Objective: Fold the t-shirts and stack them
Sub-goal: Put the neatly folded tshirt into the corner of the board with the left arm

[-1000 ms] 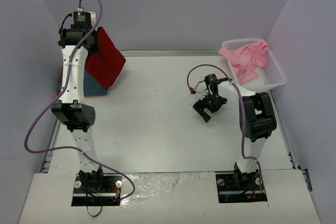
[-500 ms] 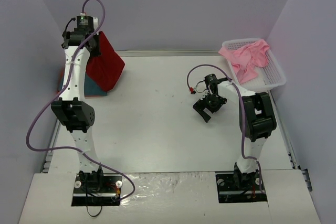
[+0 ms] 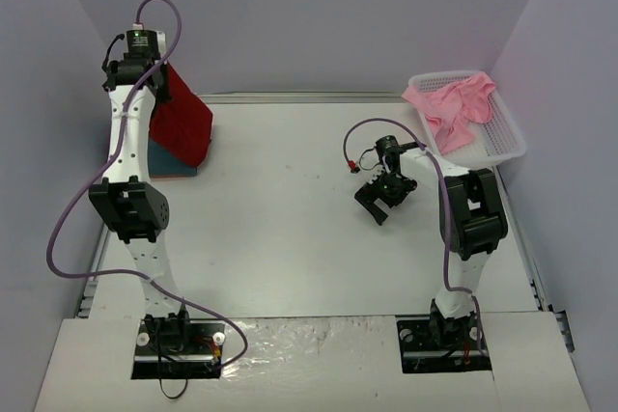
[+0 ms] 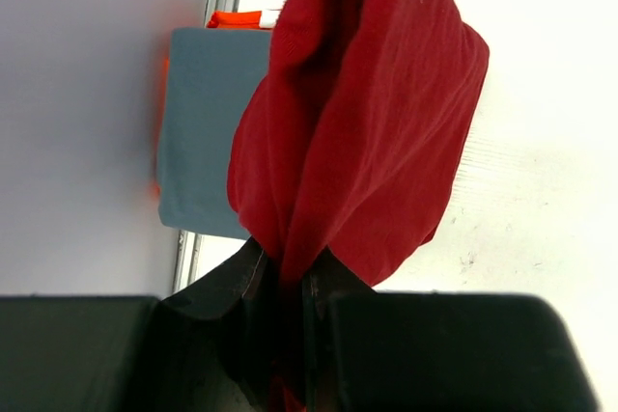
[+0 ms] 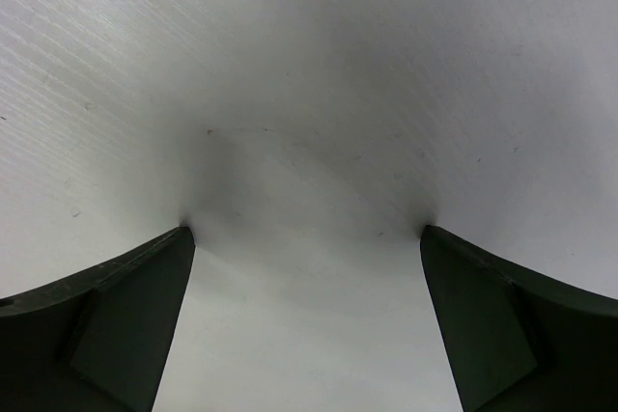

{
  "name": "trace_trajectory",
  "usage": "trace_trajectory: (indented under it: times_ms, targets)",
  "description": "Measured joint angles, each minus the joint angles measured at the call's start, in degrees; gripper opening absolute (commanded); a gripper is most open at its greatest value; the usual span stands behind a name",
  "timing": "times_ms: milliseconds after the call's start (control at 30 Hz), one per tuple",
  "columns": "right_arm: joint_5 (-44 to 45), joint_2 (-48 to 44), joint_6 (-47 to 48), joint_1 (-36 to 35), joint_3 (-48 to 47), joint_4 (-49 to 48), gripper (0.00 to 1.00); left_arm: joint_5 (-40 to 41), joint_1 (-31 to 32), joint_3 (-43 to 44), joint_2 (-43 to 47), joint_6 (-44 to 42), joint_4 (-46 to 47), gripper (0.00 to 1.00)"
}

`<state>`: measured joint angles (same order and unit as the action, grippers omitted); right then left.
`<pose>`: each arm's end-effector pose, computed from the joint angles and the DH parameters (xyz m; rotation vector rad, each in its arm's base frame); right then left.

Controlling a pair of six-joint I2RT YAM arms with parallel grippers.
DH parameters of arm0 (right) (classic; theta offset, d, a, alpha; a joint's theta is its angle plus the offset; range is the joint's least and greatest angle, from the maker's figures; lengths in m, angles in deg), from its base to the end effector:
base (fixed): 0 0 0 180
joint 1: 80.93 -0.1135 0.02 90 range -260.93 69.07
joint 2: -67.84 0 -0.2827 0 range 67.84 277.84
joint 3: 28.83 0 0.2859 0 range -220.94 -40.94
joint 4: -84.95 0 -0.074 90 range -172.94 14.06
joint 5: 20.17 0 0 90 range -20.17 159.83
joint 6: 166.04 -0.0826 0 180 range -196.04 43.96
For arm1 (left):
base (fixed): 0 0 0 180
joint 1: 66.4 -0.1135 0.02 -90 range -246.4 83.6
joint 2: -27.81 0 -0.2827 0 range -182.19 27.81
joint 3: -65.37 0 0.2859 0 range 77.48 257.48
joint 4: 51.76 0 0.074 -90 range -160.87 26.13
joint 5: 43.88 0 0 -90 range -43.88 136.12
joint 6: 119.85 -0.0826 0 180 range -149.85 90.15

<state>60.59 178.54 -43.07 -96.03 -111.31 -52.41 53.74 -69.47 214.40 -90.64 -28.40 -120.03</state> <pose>0.4048 0.1230 0.0958 -1.1683 2.5266 0.1493 0.5228 0.0390 0.4122 -0.1605 2.2210 0.1636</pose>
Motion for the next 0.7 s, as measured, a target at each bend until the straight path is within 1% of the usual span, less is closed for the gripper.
trace_trajectory:
  times_ms: [267, 433, 700]
  targets:
    - [0.1, 0.2, 0.0, 0.0, -0.2, 0.2, 1.0, 0.5, 0.0, 0.0, -1.9, -2.9, 2.1, 0.02]
    - [0.1, 0.2, 0.0, 0.1, -0.2, 0.3, 1.0, 2.1, -0.3, -1.9, -3.5, -4.4, 5.2, 0.02]
    - [0.3, 0.6, 0.0, 0.1, -0.6, 0.7, 1.0, 3.4, -3.6, -2.5, -6.4, -6.3, 7.7, 0.02]
